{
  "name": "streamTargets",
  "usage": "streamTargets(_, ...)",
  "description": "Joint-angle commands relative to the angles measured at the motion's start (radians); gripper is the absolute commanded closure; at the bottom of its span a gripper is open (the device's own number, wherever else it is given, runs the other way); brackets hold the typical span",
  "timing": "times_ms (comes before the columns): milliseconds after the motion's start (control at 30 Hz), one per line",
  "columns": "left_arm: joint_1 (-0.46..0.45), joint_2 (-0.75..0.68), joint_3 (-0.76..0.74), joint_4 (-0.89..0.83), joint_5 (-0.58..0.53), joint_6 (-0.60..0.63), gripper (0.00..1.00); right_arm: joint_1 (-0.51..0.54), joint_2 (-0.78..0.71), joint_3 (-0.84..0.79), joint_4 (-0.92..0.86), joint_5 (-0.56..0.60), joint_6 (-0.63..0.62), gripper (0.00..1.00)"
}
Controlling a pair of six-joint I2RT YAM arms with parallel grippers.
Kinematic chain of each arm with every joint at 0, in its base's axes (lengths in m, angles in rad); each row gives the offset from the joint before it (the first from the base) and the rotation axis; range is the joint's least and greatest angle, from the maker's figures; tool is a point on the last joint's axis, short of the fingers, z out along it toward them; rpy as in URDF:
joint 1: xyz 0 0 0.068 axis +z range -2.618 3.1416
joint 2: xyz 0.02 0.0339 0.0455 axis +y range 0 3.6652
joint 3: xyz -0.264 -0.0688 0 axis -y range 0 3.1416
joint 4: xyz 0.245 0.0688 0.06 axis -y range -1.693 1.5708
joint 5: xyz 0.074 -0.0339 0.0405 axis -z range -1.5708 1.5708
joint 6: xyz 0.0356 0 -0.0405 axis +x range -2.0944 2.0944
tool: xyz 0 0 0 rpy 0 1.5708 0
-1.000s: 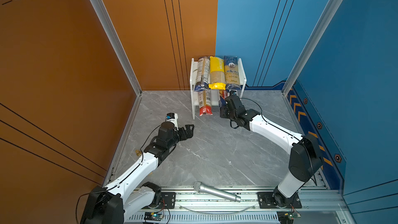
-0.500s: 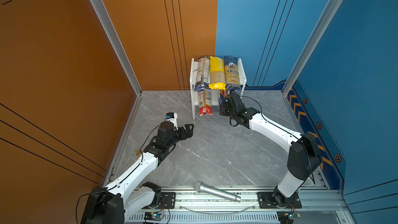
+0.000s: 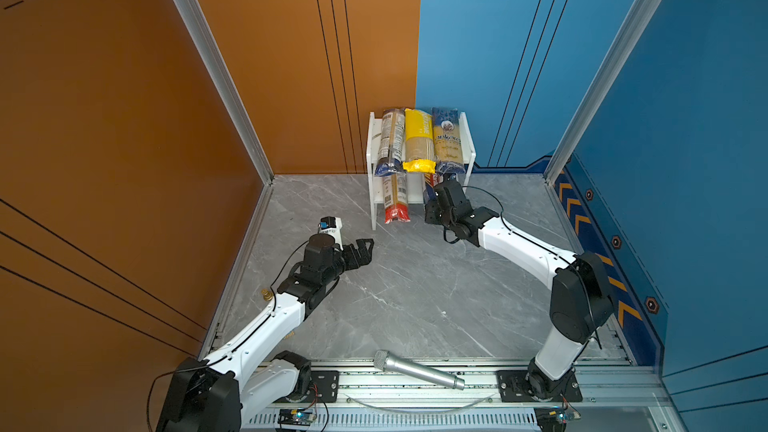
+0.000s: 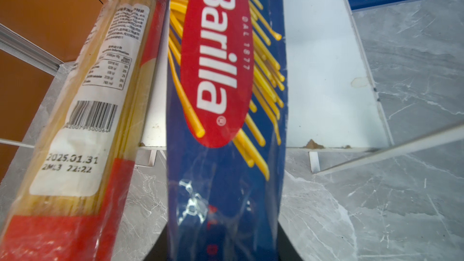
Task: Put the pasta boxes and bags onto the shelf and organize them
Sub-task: 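Push the Barilla box against the lower tier with the right gripper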
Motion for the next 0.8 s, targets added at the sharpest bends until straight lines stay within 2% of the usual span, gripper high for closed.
streamTargets(0,0.009,0.004,-0.012,0.011,0.018,-0.001,0.02,-0.004,-0.027,0.074,0.150,0.052,-0.033,1.00)
streamTargets(433,0.010,0.008,-0.011,0.014,0.020,-0.003,0.02,-0.009,-0.021,0.085,0.148,0.064,-0.048,1.00)
streamTargets(567,0.011,0.007,-0.013,0.015,0.018,-0.002,0.02,-0.009,-0.016,0.083,0.148,0.061,-0.050,0.91)
streamTargets(700,0.011,0.007,-0.017,0.014,0.020,-0.003,0.02,-0.008,-0.006,0.083,0.145,0.070,-0.050,0.89)
streamTargets(767,0.011,0.005,-0.015,0.013,0.019,-0.002,0.02,-0.008,-0.001,0.083,0.143,0.076,-0.048,0.80)
